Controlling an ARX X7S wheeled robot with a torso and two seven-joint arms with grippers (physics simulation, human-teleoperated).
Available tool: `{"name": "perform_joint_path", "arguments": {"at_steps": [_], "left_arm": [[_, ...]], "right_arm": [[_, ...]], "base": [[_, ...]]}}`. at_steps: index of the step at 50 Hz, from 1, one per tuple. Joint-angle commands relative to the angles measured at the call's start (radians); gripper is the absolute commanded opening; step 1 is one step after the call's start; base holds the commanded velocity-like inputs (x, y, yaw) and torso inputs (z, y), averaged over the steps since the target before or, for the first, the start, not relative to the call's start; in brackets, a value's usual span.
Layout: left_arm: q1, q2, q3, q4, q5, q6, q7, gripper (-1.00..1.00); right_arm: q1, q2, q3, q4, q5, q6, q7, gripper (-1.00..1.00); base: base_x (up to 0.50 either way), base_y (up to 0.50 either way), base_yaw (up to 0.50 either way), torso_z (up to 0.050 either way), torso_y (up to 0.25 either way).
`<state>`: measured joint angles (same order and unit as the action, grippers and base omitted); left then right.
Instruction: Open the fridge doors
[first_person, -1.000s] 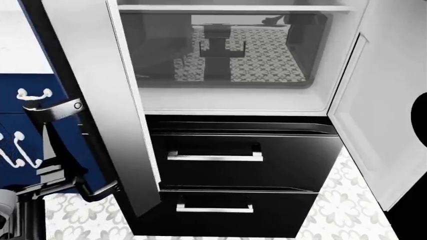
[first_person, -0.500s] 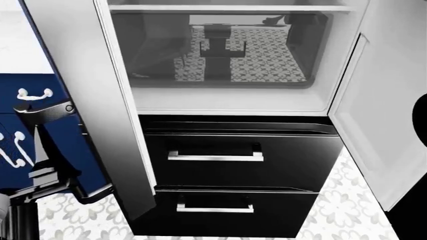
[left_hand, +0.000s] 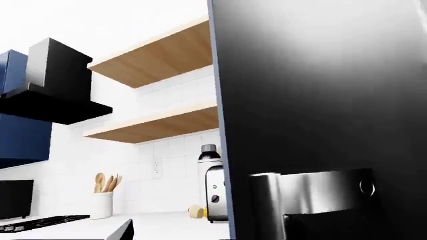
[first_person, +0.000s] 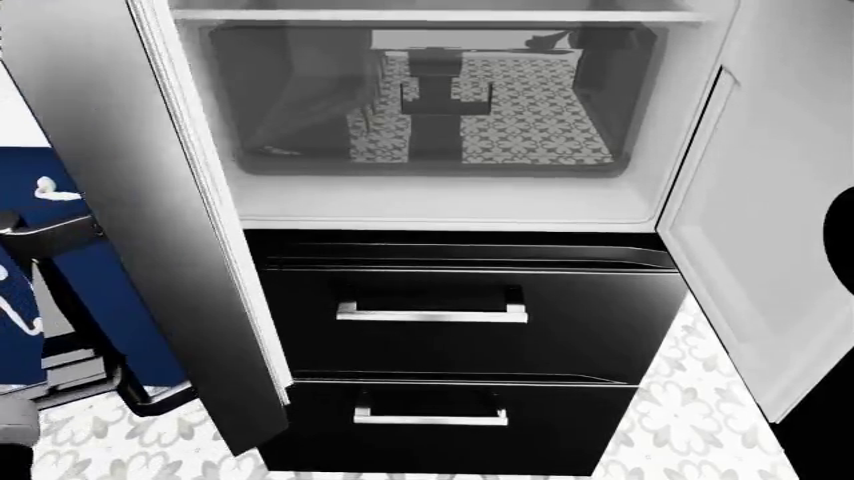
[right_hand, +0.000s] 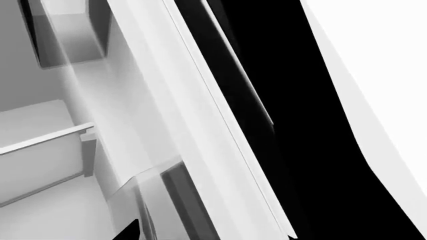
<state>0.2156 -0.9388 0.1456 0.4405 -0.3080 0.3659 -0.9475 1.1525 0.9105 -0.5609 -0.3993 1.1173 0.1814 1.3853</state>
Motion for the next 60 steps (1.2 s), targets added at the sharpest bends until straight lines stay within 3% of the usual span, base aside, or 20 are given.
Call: {"name": "perform_joint_path", "arguments": {"at_steps": [1, 5, 9, 14, 19, 49, 51, 53, 57, 60], "left_arm": [[-0.073, -0.477, 0.124, 0.607, 0.285, 0.153, -0.506, 1.0], [-0.035, -0.537, 0.095, 0.607, 0.317, 0.172, -0.564, 1.0], [0.083, -0.559, -0.023, 0.607, 0.336, 0.178, -0.582, 1.0], [0.418, -0.372, -0.385, 0.607, 0.305, 0.238, -0.383, 1.0], [0.555, -0.28, -0.532, 0.607, 0.303, 0.302, -0.299, 1.0], [0.565, -0.166, -0.546, 0.607, 0.299, 0.351, -0.183, 1.0], [0.559, -0.19, -0.535, 0.607, 0.3, 0.342, -0.197, 1.0], [0.542, -0.264, -0.513, 0.607, 0.297, 0.309, -0.25, 1.0], [0.534, -0.627, -0.496, 0.607, 0.257, 0.186, -0.511, 1.0], [0.509, -0.632, -0.487, 0.607, 0.163, 0.179, -0.407, 1.0]], "right_arm": [[-0.065, 0.008, 0.008, 0.292, 0.015, 0.028, 0.061, 1.0], [-0.071, 0.008, 0.011, 0.292, 0.014, 0.026, 0.06, 1.0], [-0.079, 0.01, 0.015, 0.292, 0.014, 0.022, 0.059, 1.0], [-0.087, 0.014, 0.021, 0.287, 0.015, 0.019, 0.061, 1.0], [-0.088, 0.013, 0.024, 0.286, 0.014, 0.021, 0.061, 1.0], [-0.079, -0.001, 0.034, 0.29, 0.004, 0.04, 0.054, 1.0], [-0.083, -0.001, 0.036, 0.289, 0.004, 0.039, 0.054, 1.0], [-0.086, 0.0, 0.037, 0.289, 0.003, 0.038, 0.054, 1.0], [-0.087, 0.0, 0.039, 0.288, 0.002, 0.04, 0.054, 1.0], [-0.09, 0.001, 0.041, 0.286, 0.002, 0.04, 0.054, 1.0]], "base": [[0.0, 0.0, 0.0, 0.0, 0.0], [0.0, 0.0, 0.0, 0.0, 0.0], [0.0, 0.0, 0.0, 0.0, 0.0], [0.0, 0.0, 0.0, 0.0, 0.004], [0.0, 0.0, 0.0, 0.0, 0.002], [0.0, 0.0, 0.0, -0.001, 0.0], [0.0, 0.0, 0.0, 0.0, 0.0], [0.0, 0.0, 0.0, 0.0, 0.0], [0.0, 0.0, 0.0, -0.003, 0.0], [0.0, 0.0, 0.0, 0.0, 0.0]]}}
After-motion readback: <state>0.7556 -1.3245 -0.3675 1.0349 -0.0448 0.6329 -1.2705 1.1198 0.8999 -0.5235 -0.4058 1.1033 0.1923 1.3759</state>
